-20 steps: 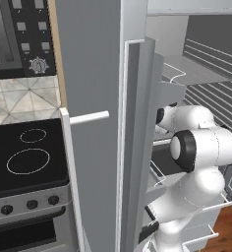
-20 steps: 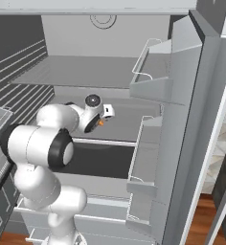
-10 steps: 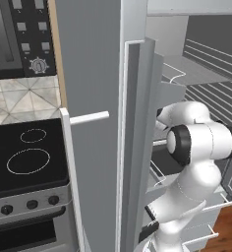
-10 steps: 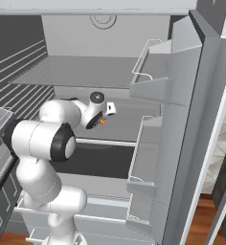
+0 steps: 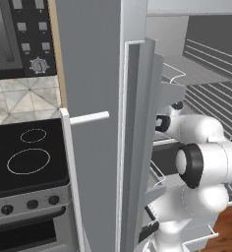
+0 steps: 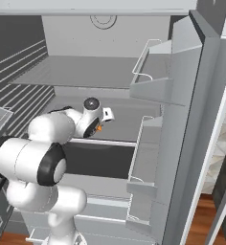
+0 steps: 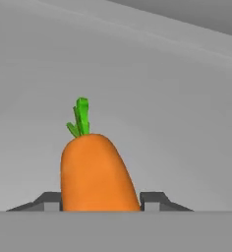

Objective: Place one carrot and one fish in each tupperware on the nearby counter, to pack two identical lunches.

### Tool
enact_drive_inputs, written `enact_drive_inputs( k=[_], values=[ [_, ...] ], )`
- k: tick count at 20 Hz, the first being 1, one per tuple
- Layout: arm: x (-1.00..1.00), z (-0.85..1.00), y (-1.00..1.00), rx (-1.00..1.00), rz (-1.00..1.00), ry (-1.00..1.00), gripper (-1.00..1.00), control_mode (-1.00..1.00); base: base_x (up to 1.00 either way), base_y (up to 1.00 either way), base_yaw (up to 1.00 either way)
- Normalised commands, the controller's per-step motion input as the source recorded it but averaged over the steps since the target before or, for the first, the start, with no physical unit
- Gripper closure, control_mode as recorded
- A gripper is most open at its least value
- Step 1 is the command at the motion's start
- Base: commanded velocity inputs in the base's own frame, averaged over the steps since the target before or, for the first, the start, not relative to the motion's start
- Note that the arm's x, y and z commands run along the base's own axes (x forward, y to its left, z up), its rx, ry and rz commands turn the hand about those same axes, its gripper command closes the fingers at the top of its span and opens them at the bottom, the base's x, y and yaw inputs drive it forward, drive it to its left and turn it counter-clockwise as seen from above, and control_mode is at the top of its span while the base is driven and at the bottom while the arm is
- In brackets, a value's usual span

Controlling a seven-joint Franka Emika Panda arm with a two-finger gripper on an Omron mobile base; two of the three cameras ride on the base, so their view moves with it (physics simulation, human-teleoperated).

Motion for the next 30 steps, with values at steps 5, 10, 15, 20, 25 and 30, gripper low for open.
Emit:
enact_drive_inputs(
  k=[5,10,15,20,25,30],
  values=[
    [-1.0,0.1,-0.47,0.0,0.0,0.0,1.0,-1.0,0.0,0.0,0.0],
    [-1.0,0.64,-0.39,0.0,-0.01,0.09,1.0,-1.0,0.0,0.0,0.0],
    [-1.0,0.99,-0.06,0.0,-0.03,0.22,1.0,-1.0,0.0,0.0,0.0],
    [-1.0,0.97,-0.02,0.0,-0.11,0.2,1.0,-1.0,0.0,0.0,0.0],
    [-0.9,0.91,0.01,0.0,-0.04,0.02,1.0,-1.0,0.0,0.0,0.0],
    [-0.66,0.77,0.02,-0.01,0.0,0.0,1.0,-1.0,0.0,0.0,0.0]
  ],
)
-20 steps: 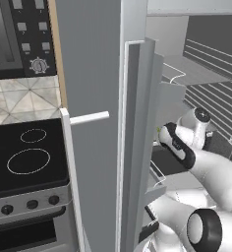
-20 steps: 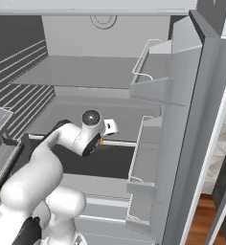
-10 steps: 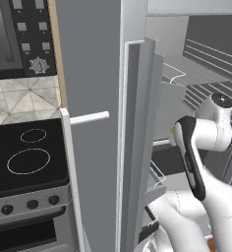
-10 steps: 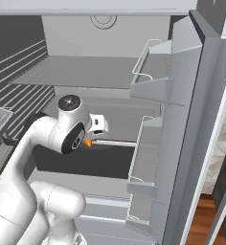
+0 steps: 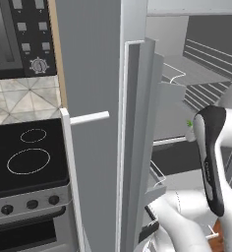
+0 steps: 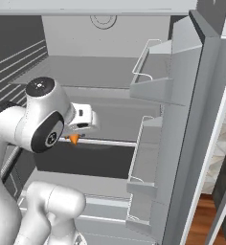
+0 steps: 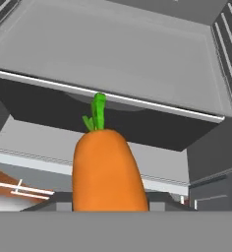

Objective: Place one carrot and one fish in each tupperware on the nearby counter, to pack two identical lunches.

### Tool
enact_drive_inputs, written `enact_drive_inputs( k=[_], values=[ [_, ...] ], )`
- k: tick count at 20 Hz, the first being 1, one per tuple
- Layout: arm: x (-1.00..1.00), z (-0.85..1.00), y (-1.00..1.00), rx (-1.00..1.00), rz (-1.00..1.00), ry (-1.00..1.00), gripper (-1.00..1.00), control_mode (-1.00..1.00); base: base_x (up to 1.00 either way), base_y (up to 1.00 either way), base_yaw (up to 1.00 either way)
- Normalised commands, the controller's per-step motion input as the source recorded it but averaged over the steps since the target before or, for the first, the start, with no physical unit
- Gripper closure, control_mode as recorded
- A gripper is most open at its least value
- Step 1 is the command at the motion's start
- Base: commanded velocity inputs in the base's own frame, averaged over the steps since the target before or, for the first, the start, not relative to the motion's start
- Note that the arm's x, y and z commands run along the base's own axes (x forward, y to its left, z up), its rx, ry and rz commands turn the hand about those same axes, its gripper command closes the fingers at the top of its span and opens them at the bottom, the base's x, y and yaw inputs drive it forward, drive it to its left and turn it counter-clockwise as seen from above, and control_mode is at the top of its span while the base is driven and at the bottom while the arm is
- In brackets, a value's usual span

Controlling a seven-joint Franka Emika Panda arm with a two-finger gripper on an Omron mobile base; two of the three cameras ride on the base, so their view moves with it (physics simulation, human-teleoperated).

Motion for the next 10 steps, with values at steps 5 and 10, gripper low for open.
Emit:
enact_drive_inputs(
  k=[5,10],
  values=[
    [-0.49,0.23,0.19,-0.08,0.0,-0.01,1.0,-1.0,0.0,0.0,0.0],
    [-0.15,-0.02,0.06,-0.03,0.0,-0.01,1.0,1.0,-0.8,0.03,-0.02]
  ],
)
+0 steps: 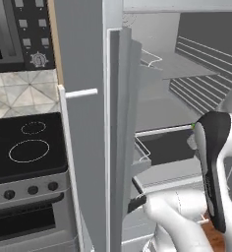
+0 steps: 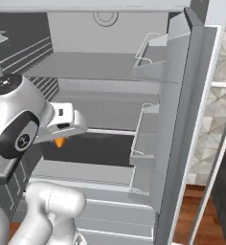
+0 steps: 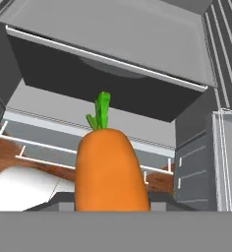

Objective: Place one carrot and one fish in each tupperware on the nearby counter, to pack two identical lunches.

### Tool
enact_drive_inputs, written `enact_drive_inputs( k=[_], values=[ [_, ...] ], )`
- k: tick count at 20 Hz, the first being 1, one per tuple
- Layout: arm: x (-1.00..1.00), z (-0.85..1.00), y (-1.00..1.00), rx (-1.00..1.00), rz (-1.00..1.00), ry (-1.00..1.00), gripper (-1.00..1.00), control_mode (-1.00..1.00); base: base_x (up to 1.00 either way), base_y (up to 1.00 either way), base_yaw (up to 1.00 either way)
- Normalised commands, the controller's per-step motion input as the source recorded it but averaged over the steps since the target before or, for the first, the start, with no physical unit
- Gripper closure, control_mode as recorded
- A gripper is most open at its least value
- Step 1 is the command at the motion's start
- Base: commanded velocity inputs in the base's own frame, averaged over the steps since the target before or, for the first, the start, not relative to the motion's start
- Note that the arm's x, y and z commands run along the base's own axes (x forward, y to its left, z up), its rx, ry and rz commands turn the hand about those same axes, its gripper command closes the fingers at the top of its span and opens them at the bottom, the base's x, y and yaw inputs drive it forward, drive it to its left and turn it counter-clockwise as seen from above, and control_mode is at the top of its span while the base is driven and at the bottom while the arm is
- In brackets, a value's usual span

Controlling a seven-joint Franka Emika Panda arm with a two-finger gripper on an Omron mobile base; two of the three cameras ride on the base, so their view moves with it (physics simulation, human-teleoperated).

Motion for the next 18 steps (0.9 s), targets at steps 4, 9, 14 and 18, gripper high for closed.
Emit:
enact_drive_inputs(
  k=[4,9,14,18],
  values=[
    [0.0,0.0,0.0,0.0,0.0,0.0,1.0,1.0,-1.0,-0.21,-0.04],
    [0.0,0.0,0.0,0.0,0.0,0.0,1.0,1.0,-1.0,-0.09,-0.01],
    [0.0,0.0,0.0,0.0,0.0,0.0,1.0,1.0,-0.68,0.86,-0.04],
    [0.0,0.0,0.0,0.0,0.0,0.0,1.0,1.0,-0.69,1.0,-0.11]
  ],
)
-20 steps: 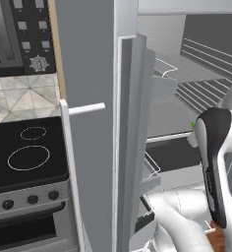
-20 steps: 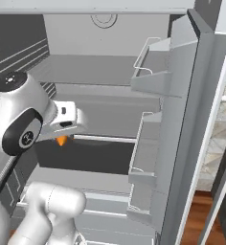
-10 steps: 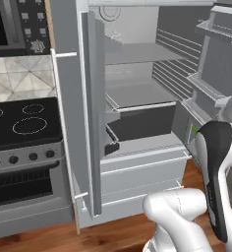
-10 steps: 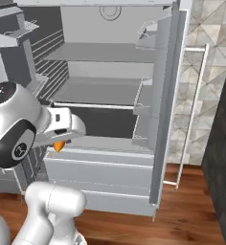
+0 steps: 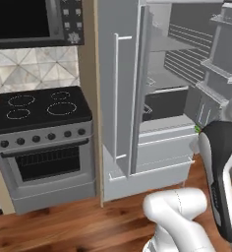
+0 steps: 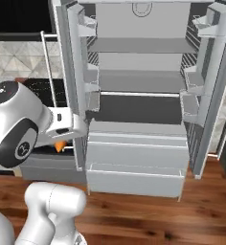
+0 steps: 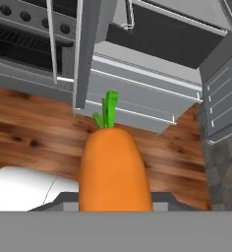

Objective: Place one carrot and one fish in each tupperware on the nearby counter, to pack two identical lunches.

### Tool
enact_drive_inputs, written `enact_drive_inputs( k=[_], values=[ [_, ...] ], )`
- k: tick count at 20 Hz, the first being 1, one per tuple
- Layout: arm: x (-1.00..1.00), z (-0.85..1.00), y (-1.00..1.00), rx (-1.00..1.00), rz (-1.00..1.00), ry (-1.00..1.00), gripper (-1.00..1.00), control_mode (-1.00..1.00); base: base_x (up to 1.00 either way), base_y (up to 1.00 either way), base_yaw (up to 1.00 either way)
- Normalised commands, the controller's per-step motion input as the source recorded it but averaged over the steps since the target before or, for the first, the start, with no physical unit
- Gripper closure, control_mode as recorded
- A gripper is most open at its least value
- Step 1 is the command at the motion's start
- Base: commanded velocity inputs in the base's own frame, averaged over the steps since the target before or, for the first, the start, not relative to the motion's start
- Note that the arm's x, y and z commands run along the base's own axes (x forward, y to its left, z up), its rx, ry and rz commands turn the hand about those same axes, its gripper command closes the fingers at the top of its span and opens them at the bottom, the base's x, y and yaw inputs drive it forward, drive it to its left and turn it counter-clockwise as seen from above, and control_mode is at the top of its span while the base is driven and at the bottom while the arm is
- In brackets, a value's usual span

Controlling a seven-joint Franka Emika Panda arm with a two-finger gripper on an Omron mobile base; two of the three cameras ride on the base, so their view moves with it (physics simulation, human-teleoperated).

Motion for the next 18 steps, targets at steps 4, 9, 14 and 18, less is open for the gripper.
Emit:
enact_drive_inputs(
  k=[4,9,14,18],
  values=[
    [0.0,0.0,0.0,0.0,0.0,0.0,1.0,1.0,-0.72,1.0,-0.11],
    [0.0,0.0,0.0,0.0,0.0,0.0,1.0,1.0,-0.47,1.0,-0.09],
    [0.0,0.0,0.0,0.0,0.0,0.0,1.0,1.0,0.01,1.0,-0.01],
    [0.0,0.0,0.0,0.0,0.0,0.0,1.0,1.0,0.26,1.0,-0.02]
  ],
)
